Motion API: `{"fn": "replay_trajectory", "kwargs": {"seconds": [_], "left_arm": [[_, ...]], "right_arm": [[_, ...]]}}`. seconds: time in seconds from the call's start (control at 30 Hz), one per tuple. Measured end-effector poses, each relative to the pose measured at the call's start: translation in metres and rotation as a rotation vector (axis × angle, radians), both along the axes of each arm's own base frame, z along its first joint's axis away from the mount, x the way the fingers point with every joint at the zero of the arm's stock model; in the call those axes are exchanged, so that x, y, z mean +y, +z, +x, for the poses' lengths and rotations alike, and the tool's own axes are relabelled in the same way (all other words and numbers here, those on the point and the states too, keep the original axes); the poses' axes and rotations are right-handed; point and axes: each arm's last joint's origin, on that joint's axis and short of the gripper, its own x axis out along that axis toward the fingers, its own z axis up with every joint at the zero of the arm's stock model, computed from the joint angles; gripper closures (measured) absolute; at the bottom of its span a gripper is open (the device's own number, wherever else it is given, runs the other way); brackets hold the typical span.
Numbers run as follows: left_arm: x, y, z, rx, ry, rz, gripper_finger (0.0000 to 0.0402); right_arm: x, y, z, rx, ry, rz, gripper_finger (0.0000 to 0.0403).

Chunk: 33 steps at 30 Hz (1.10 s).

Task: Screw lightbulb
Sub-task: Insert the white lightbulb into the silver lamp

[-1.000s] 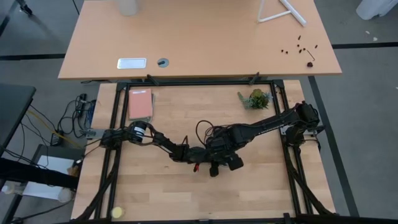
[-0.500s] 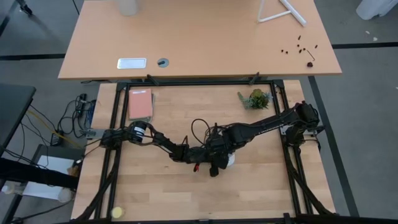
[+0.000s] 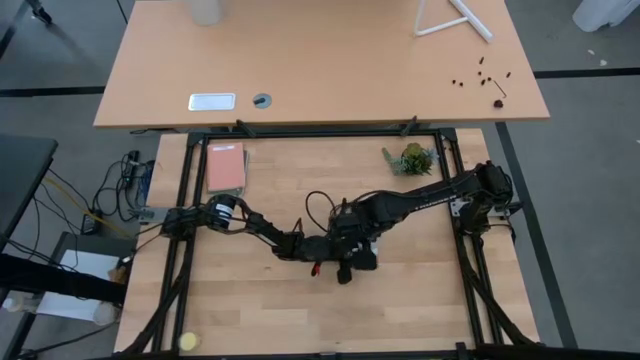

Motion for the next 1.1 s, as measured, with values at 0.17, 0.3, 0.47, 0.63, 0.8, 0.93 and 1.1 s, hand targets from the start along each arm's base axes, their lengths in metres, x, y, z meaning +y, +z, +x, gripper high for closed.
{"fn": "replay_trajectory", "kwargs": {"seconds": [0.17, 0.3, 0.47, 0.63, 0.8, 0.93, 1.1], "left_arm": [[0.000, 0.000, 0.000, 0.000, 0.000, 0.000, 0.0206], [0.000, 0.000, 0.000, 0.000, 0.000, 0.000, 0.0206], [0.000, 0.000, 0.000, 0.001, 0.000, 0.000, 0.0206], [0.000, 0.000, 0.000, 0.000, 0.000, 0.000, 0.0206], [0.000, 0.000, 0.000, 0.000, -0.001, 0.001, 0.0206], [0.000, 0.000, 0.000, 0.001, -0.001, 0.001, 0.0206], [0.000, 0.000, 0.000, 0.001, -0.001, 0.001, 0.0206]], "right_arm": [[0.013, -0.001, -0.006, -0.002, 0.462, -0.078, 0.0033], [0.018, -0.001, -0.010, 0.008, 0.759, -0.153, 0.0039], [0.017, -0.003, -0.011, 0.025, 0.881, -0.193, 0.0063], [0.015, -0.009, -0.014, 0.052, 0.894, -0.197, 0.0115], [0.014, -0.014, -0.015, 0.067, 0.778, -0.186, 0.0158], [0.014, -0.014, -0.015, 0.069, 0.571, -0.162, 0.0158], [0.015, -0.014, -0.013, 0.064, 0.254, -0.125, 0.0135]]}}
